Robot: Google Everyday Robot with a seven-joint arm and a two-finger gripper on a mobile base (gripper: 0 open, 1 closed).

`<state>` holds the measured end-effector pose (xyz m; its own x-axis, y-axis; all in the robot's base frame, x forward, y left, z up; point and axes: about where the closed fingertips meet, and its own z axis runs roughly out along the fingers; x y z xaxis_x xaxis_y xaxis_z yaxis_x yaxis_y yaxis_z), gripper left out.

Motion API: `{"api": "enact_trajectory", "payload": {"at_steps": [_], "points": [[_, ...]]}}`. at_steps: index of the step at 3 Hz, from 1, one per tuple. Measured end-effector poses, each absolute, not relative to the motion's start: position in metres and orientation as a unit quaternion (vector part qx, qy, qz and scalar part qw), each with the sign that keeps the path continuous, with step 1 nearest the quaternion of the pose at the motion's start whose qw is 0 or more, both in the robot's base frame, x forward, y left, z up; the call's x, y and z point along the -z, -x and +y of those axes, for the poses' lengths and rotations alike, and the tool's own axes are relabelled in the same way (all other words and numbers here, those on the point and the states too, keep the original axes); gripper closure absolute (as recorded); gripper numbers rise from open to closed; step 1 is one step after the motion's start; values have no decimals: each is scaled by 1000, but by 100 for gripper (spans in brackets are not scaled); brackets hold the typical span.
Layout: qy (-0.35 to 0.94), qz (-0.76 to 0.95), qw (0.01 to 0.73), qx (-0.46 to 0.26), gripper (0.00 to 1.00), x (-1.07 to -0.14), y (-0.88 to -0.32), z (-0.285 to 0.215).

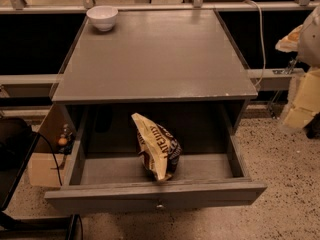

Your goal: Pick brown chip bag from top drawer and place on counter

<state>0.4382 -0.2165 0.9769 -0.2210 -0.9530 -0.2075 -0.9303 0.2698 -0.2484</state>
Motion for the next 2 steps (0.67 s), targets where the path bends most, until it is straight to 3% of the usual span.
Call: {"api": "enact_trajectory", "payload": {"at_steps": [2], "points": [[591, 788, 166, 42, 0, -976, -439, -215]]}}
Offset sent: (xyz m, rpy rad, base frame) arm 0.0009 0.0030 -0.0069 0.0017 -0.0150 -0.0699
